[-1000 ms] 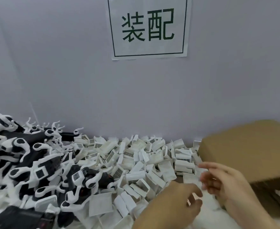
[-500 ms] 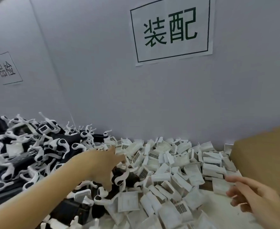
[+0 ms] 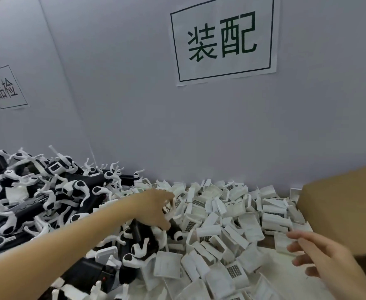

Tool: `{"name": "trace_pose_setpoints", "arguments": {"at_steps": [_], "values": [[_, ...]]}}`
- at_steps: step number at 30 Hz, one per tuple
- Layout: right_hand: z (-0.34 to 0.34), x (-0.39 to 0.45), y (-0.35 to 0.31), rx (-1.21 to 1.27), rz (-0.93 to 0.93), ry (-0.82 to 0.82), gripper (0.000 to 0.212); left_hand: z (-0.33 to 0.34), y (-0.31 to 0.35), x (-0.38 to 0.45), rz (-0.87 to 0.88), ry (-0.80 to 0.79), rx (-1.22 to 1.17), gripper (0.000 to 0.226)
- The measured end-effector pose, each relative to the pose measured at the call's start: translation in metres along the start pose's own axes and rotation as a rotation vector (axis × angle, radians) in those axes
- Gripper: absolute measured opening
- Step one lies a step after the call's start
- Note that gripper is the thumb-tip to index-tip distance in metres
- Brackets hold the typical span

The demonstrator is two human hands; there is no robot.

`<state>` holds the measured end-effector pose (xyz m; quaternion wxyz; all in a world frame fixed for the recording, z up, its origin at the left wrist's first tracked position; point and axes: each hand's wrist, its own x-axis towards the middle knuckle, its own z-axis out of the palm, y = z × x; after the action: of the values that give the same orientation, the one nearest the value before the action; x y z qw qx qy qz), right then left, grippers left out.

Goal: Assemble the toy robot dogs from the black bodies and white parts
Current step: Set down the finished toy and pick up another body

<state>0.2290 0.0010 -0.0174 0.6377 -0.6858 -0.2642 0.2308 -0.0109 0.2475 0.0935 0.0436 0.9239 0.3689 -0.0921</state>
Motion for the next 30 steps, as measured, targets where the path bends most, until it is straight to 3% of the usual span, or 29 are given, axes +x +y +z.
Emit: {"name": "trace_pose_setpoints", "arguments": {"at_steps": [3,7,10,13,16,18,20,23,26,30], "values": [[-0.001,0.001,0.001,-0.023,-0.014,0.004,0.029,-0.014,-0.002,0.007,-0.002,0.145,-0.164,0.053],[0.002,0.0,0.001,-0.054,-0.051,0.026,0.028,-0.024,0.011,0.011,-0.009,0.502,-0.272,0.031],[0.007,-0.002,-0.002,-0.058,-0.148,0.052,0.029,-0.025,0.035,0.009,-0.007,0.686,-0.526,0.051],[0.019,-0.007,-0.007,-0.064,-0.336,0.051,0.048,-0.014,0.068,0.003,-0.026,0.582,-0.84,0.058],[0.03,-0.013,-0.007,-0.197,-0.492,0.019,0.101,0.011,0.098,-0.002,-0.059,0.377,-1.079,0.077],[0.032,-0.012,-0.003,-0.348,-0.577,0.014,0.119,0.027,0.115,0.0,-0.058,0.317,-1.143,0.076],[0.032,-0.009,0.001,-0.438,-0.657,-0.001,0.111,0.039,0.13,0.002,-0.05,0.25,-1.164,0.074],[0.03,0.0,0.008,-0.454,-0.776,0.07,0.08,0.047,0.144,0.007,-0.05,0.197,-1.162,0.077],[0.029,0.003,0.007,-0.455,-0.732,0.17,0.062,0.05,0.153,0.011,0.009,0.203,-1.24,0.08],[0.032,-0.003,-0.002,-0.354,-0.567,0.243,0.04,0.049,0.168,0.016,0.163,0.257,-1.44,0.062]]}}
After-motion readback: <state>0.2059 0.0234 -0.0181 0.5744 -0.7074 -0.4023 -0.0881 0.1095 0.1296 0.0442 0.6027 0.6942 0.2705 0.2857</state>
